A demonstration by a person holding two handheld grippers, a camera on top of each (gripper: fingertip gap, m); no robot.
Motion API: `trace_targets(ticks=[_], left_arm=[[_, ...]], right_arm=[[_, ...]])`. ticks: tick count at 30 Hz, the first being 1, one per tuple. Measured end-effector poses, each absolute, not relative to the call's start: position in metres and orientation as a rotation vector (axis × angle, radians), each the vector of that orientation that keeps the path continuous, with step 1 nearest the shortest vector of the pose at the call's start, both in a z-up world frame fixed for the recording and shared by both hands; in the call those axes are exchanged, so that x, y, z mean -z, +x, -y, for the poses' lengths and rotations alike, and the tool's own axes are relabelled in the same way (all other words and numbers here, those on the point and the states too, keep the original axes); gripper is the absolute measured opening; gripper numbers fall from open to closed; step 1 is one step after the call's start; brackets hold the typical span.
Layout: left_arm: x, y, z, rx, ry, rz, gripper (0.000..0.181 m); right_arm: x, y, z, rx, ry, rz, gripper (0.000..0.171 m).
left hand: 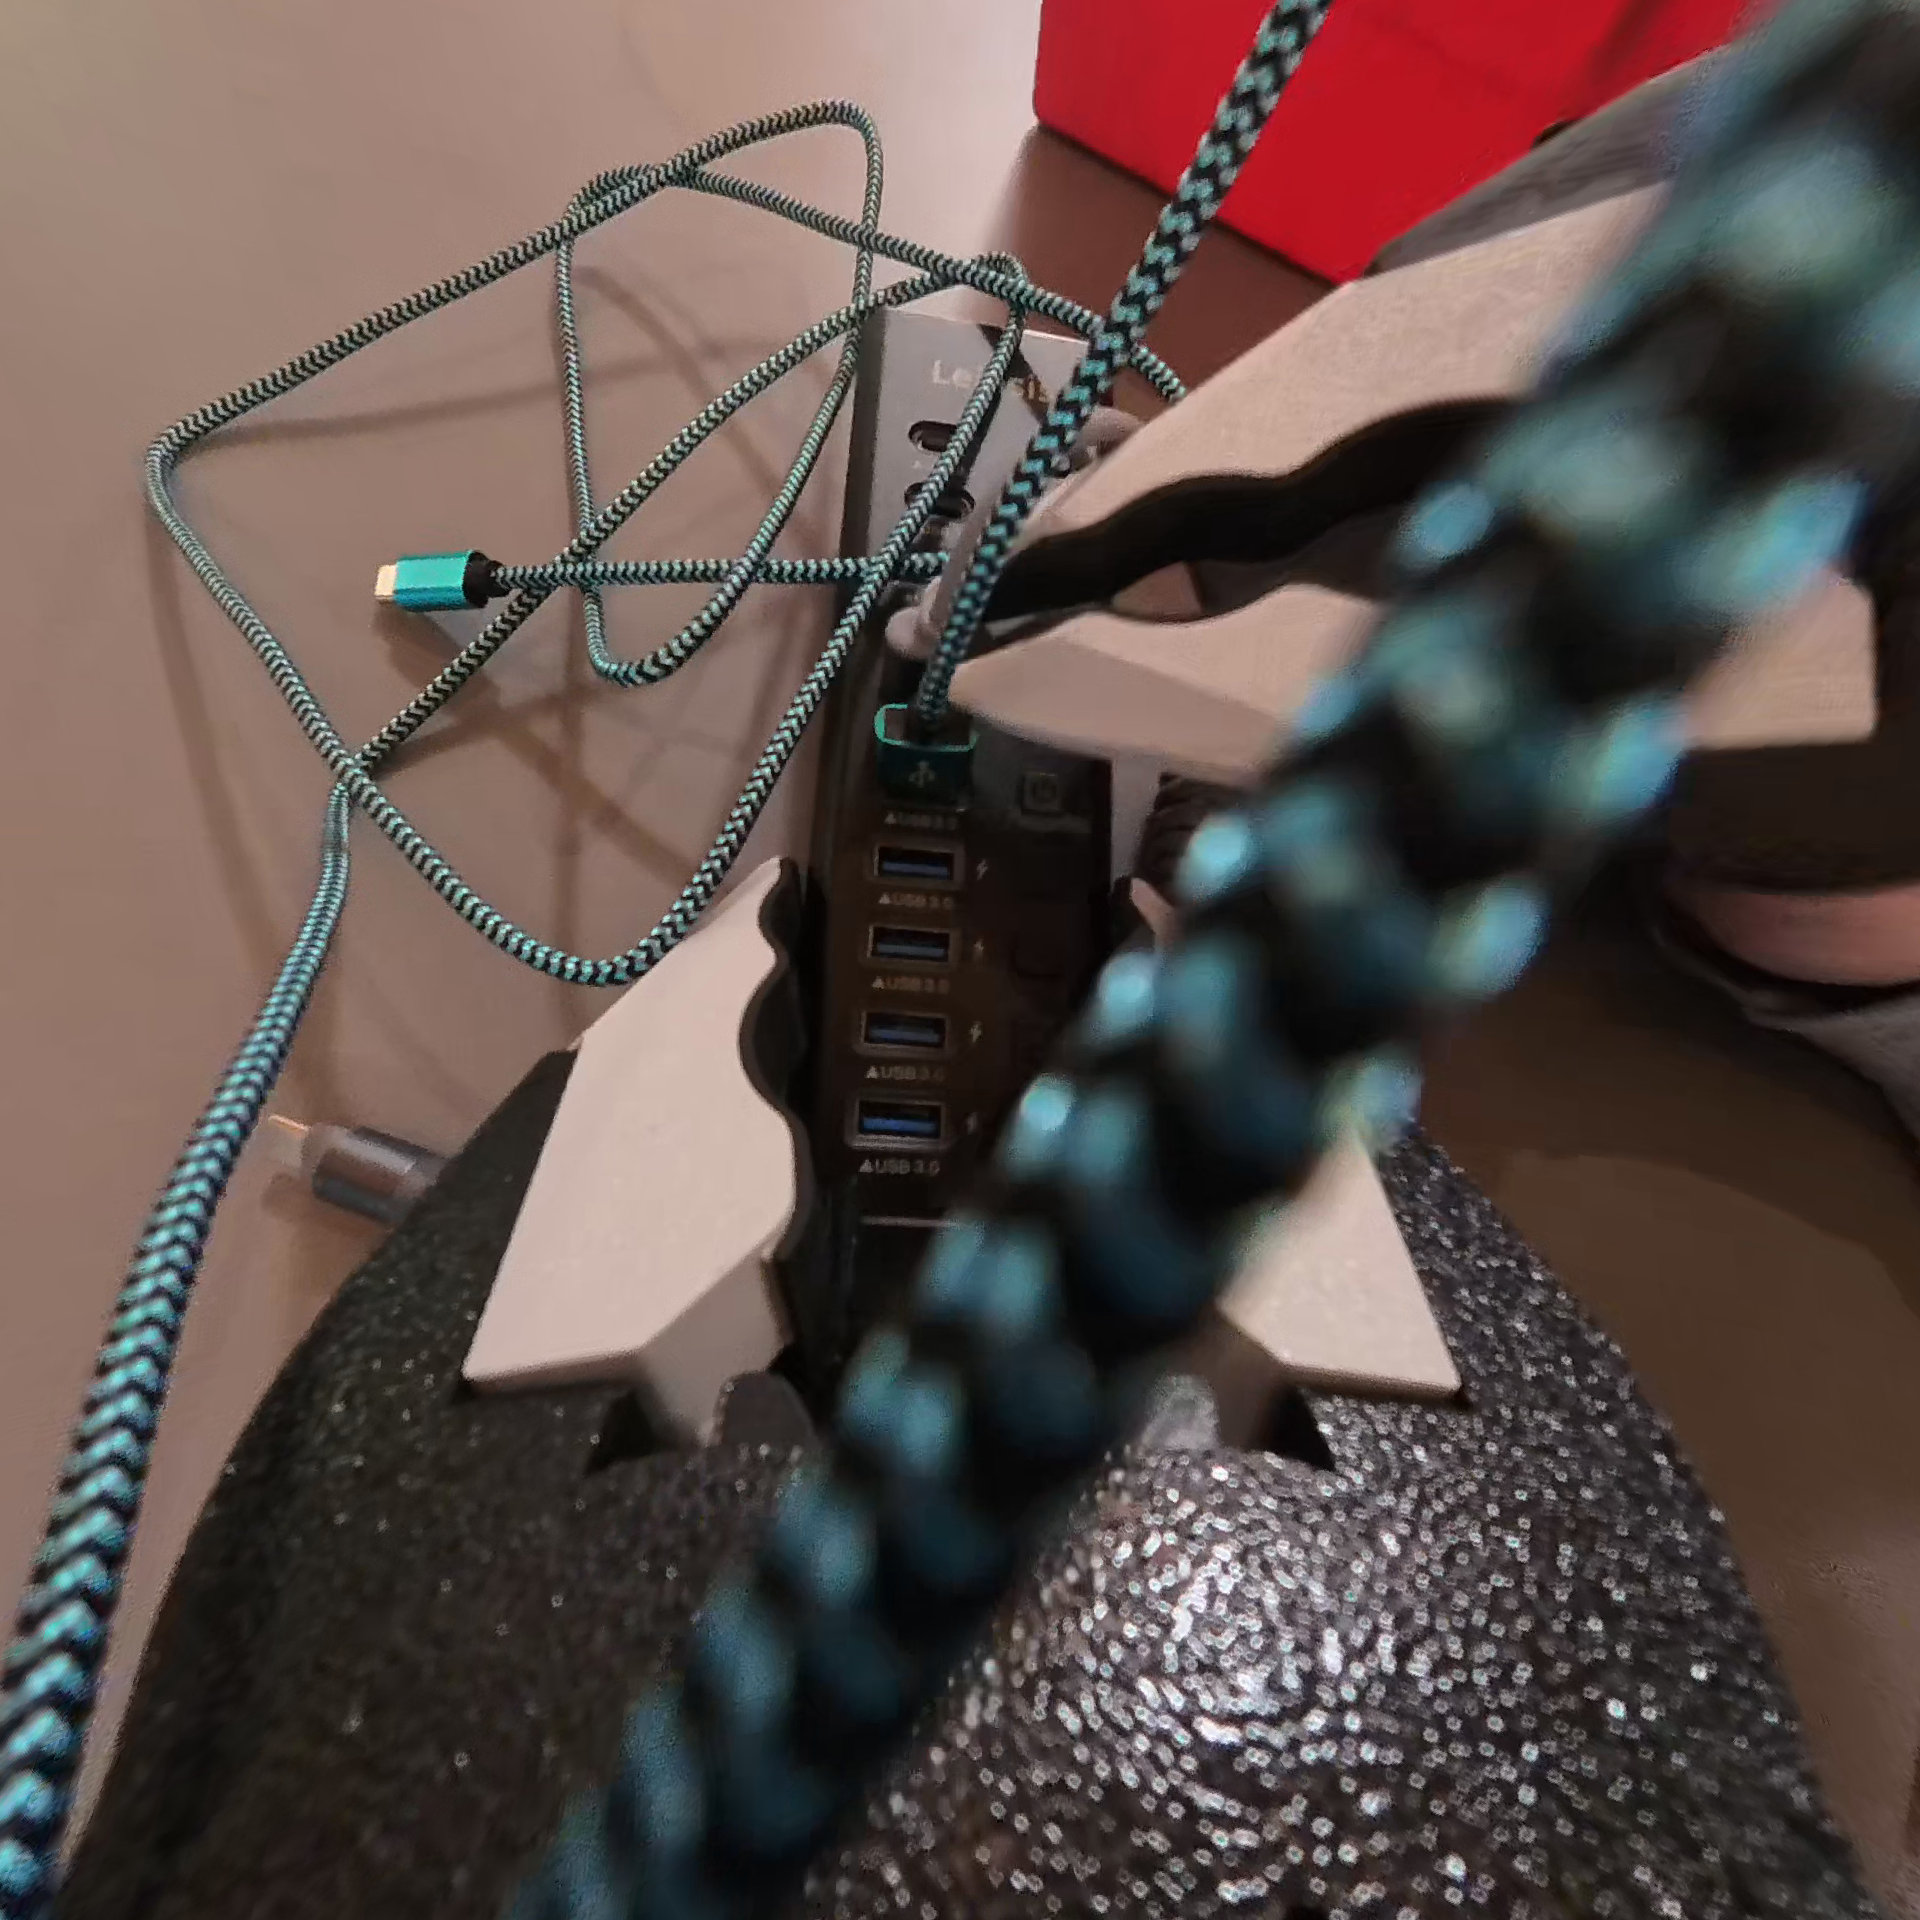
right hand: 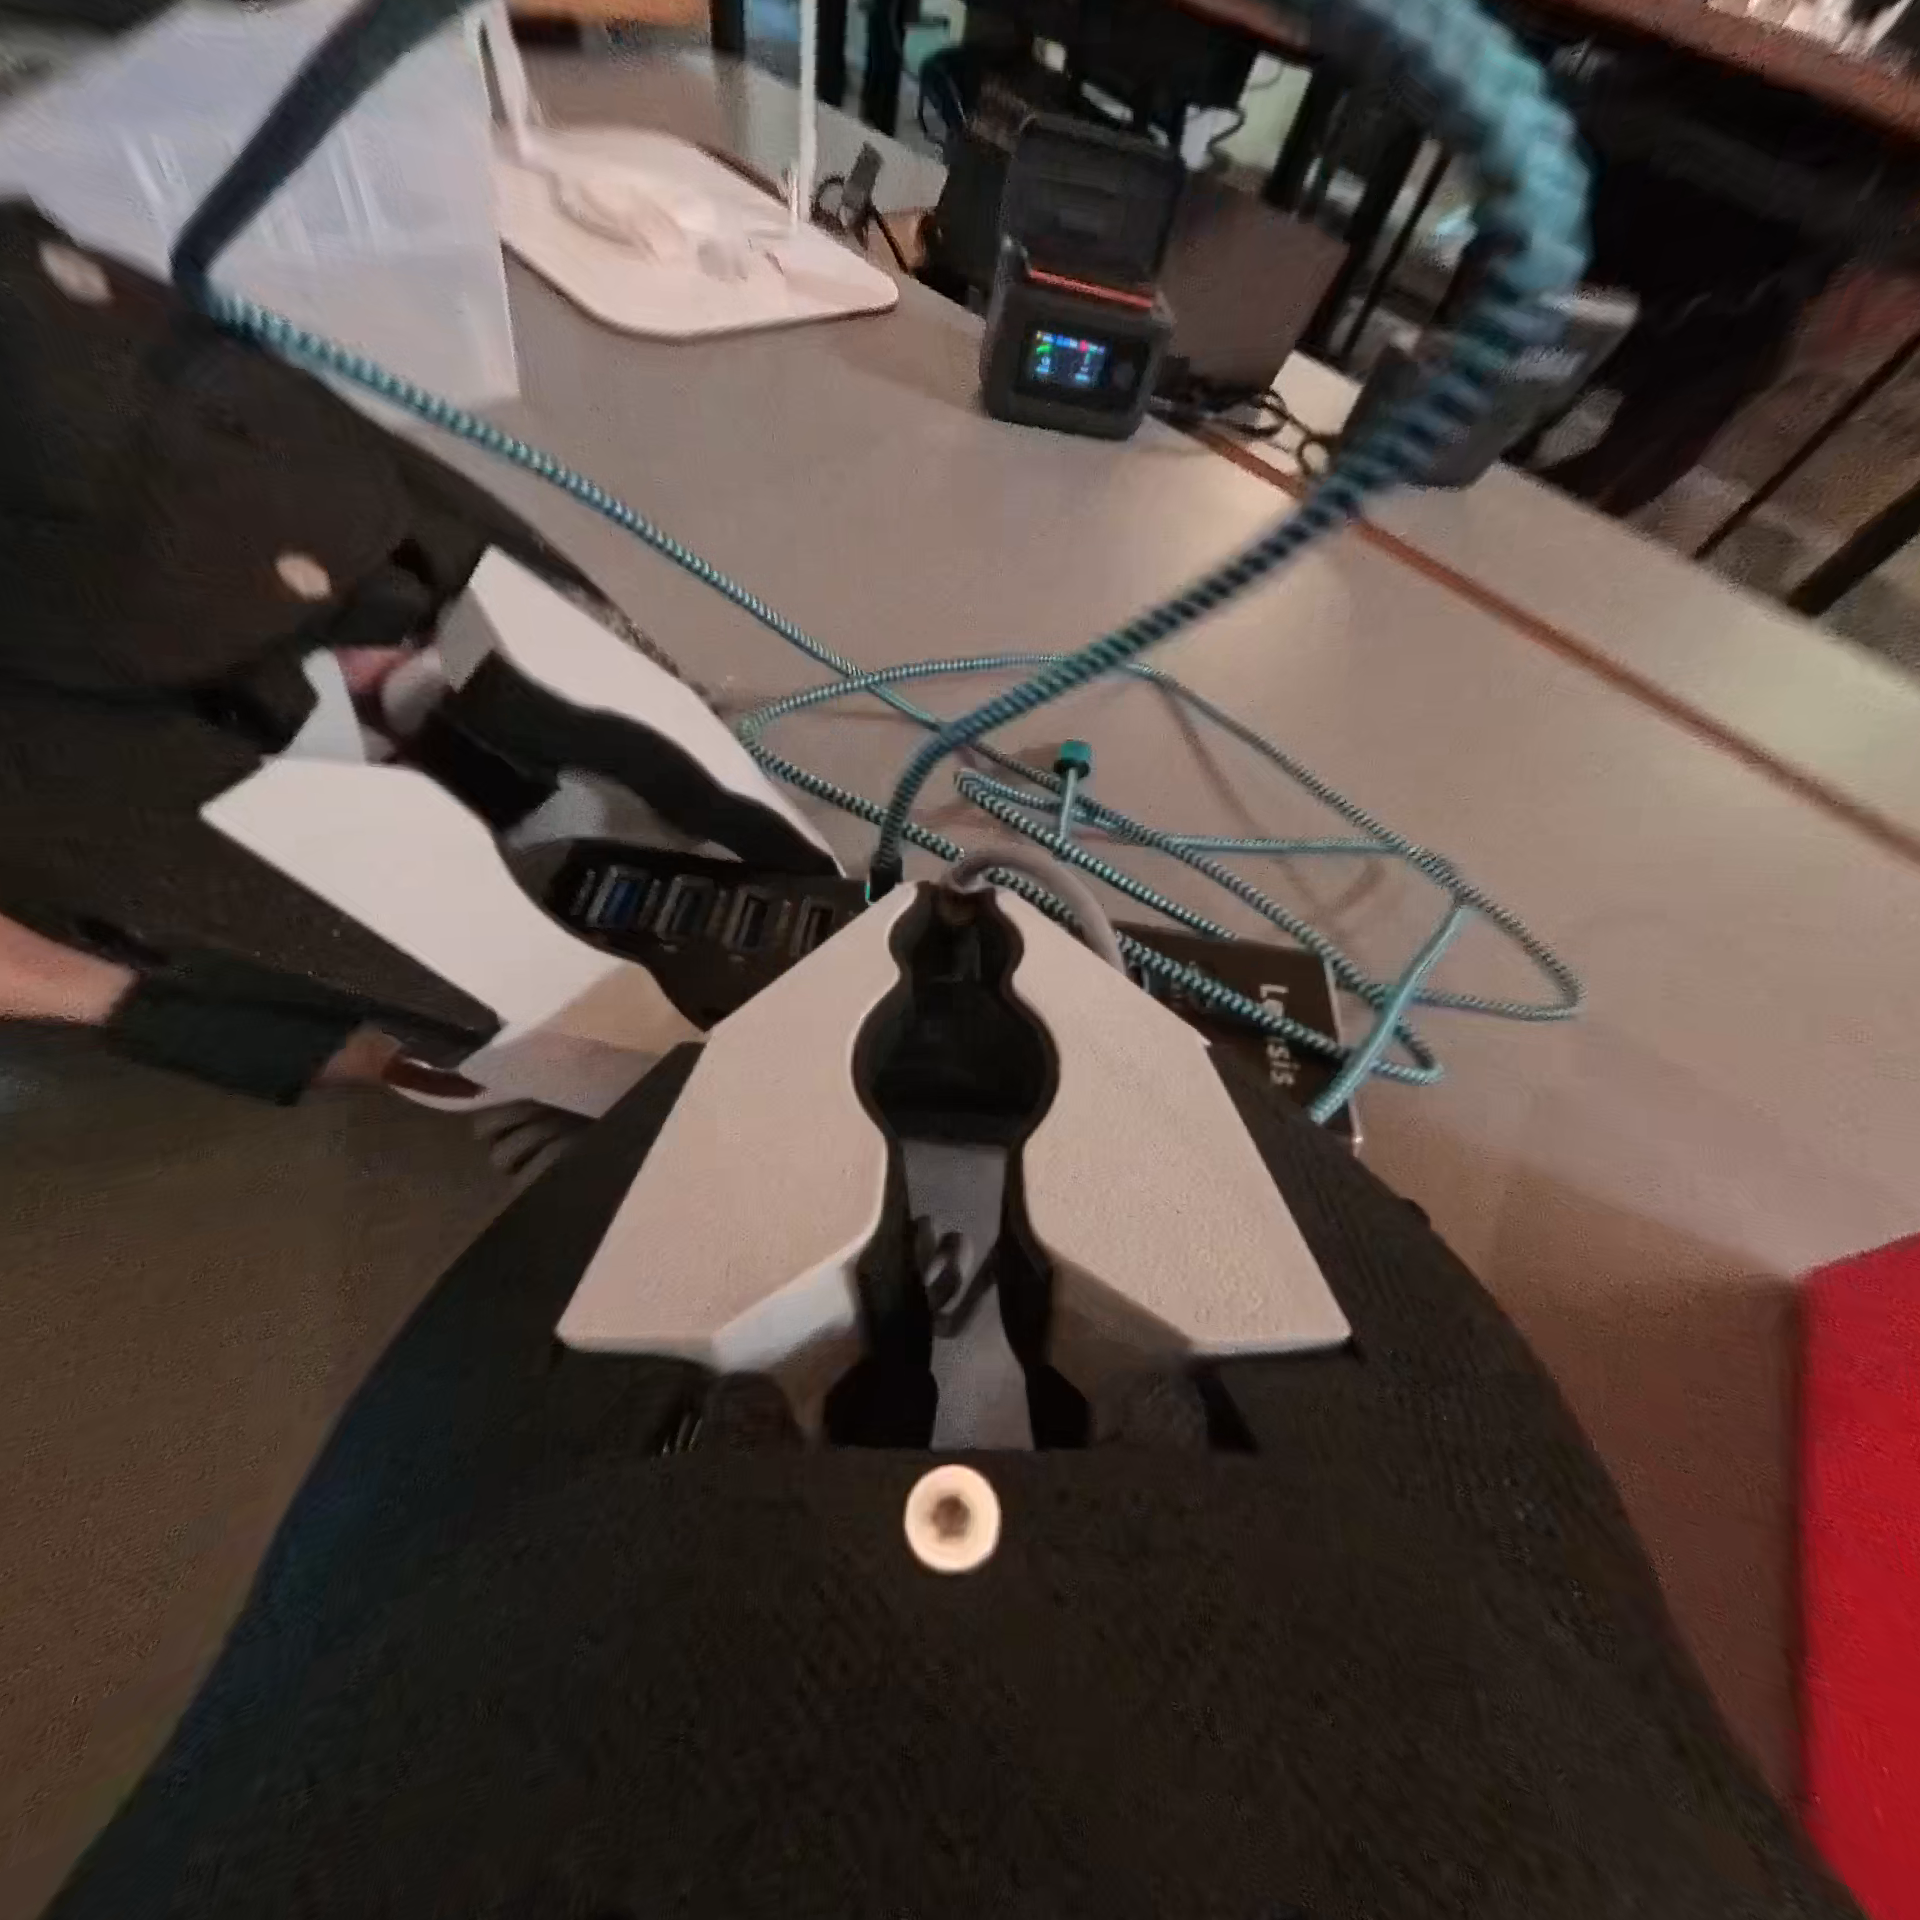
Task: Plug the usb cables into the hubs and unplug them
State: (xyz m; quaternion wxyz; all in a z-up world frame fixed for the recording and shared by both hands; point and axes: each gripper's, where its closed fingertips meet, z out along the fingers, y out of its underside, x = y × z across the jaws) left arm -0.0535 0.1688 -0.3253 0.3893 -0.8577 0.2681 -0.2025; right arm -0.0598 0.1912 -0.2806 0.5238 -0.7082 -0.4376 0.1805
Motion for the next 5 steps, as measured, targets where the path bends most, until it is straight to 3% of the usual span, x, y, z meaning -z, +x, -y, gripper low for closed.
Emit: trace_targets(ticks=[1,5], left_arm=[[0.3249,-0.054,-0.1688,0.521,-2.179,-0.675,0.062],[0.3249,-0.0536,-0.1683,0.522,-2.177,-0.681,0.062]], right_arm=[[0.2797,-0.061,-0.1906,-0.327,-1.653,1.095,0.005],[0.2794,-0.0599,-0.1917,-0.534,-1.715,1.013,0.005]])
